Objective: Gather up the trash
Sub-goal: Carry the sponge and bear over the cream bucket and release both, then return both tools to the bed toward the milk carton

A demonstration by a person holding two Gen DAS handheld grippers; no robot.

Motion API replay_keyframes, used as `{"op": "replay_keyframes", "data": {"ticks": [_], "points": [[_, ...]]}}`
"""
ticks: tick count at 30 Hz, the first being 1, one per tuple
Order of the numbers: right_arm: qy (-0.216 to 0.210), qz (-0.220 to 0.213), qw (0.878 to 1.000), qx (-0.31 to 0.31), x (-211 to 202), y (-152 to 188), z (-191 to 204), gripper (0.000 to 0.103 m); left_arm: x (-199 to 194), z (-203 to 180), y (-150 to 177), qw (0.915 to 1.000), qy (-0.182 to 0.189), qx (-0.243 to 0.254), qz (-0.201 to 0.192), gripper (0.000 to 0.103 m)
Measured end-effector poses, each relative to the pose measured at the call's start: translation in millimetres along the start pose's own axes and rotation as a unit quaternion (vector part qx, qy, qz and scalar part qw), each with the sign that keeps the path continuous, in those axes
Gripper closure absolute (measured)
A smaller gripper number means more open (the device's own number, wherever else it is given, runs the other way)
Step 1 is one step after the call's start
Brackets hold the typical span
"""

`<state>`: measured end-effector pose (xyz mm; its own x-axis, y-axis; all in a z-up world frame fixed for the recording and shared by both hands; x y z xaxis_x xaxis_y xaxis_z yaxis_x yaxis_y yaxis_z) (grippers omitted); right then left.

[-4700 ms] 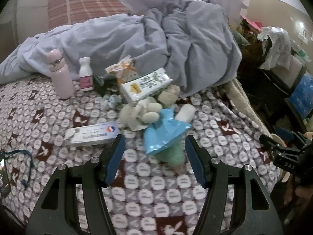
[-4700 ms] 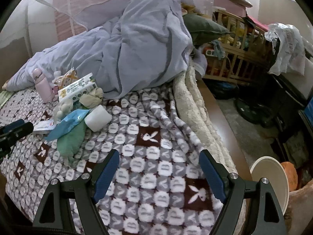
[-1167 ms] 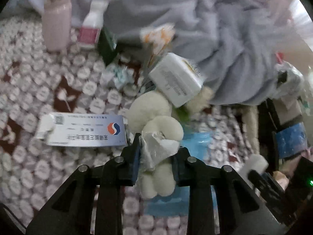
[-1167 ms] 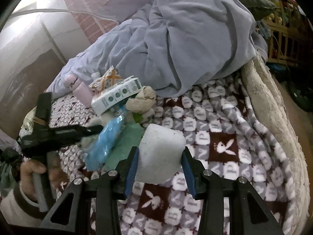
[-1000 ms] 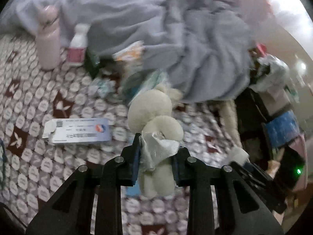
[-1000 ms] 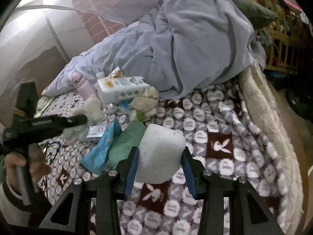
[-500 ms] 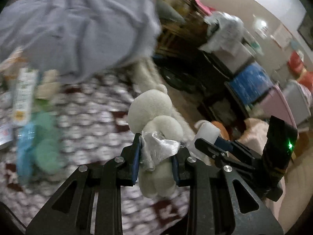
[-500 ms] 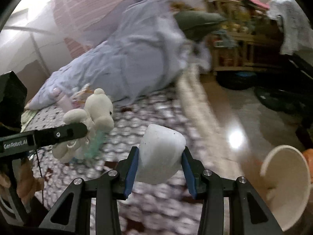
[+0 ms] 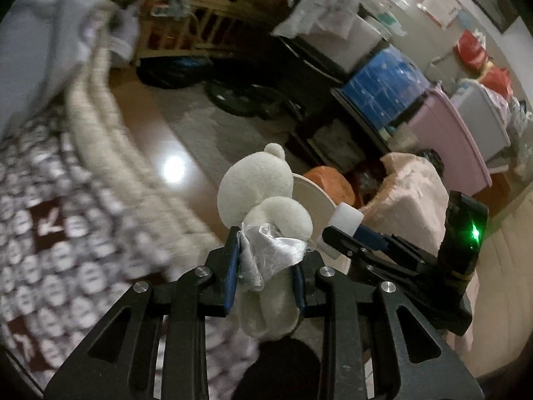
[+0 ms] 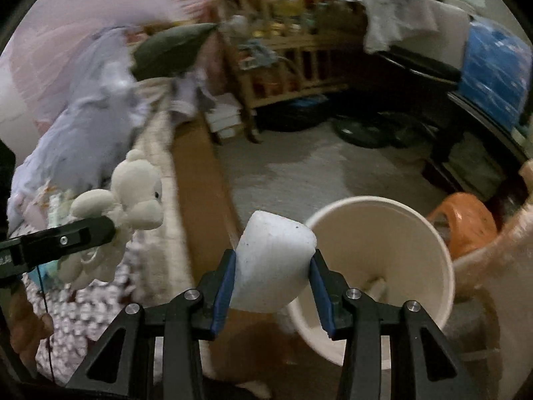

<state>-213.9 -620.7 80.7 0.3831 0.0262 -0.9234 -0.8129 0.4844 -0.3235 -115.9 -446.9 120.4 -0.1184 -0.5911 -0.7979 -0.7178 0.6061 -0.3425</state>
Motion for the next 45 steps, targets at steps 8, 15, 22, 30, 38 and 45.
{"op": "replay_keyframes", "data": {"ticks": [8,15,22,30,38,45], "points": [[0.033,0.004,0.998,0.049,4.8,1.0,-51.3,0.061,46.0,-34.5,-18.6,0.9992,0.017,0.027,0.026,0.077],[0.060,-0.004,0.994,0.093,8.8,-1.9,-85.8,0.048,67.4,-49.6,-29.8,0.9984,0.033,0.038,0.028,0.045],[0.060,-0.007,0.993,0.101,11.7,-2.0,-86.0,0.035,63.1,-42.2,-27.6,0.9991,0.021,0.030,0.020,0.041],[0.037,0.006,0.996,0.080,24.2,-0.1,-58.7,0.035,35.8,-12.5,-11.8,0.9975,-0.070,0.007,-0.013,0.041],[0.015,0.011,0.999,0.036,25.6,-2.0,-8.3,0.035,2.7,25.0,11.3,0.9866,-0.158,-0.013,-0.041,0.041],[-0.006,-0.001,1.000,-0.006,15.7,-8.3,43.7,0.035,-33.6,57.6,32.4,0.9760,-0.205,-0.037,-0.063,0.040]]}}
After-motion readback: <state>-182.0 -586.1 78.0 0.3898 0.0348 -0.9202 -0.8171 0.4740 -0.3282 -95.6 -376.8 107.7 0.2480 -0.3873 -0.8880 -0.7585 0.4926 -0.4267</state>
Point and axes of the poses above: each gripper's, at about its wrist camera, not at the fingertips, and x roughly the way its jaws point, z to its left, y to its underside, the point moved 2 cm from there along x, roughly the way its jaws point, and after that the axes turned 13 degrees about z, right-handed, at the moved point
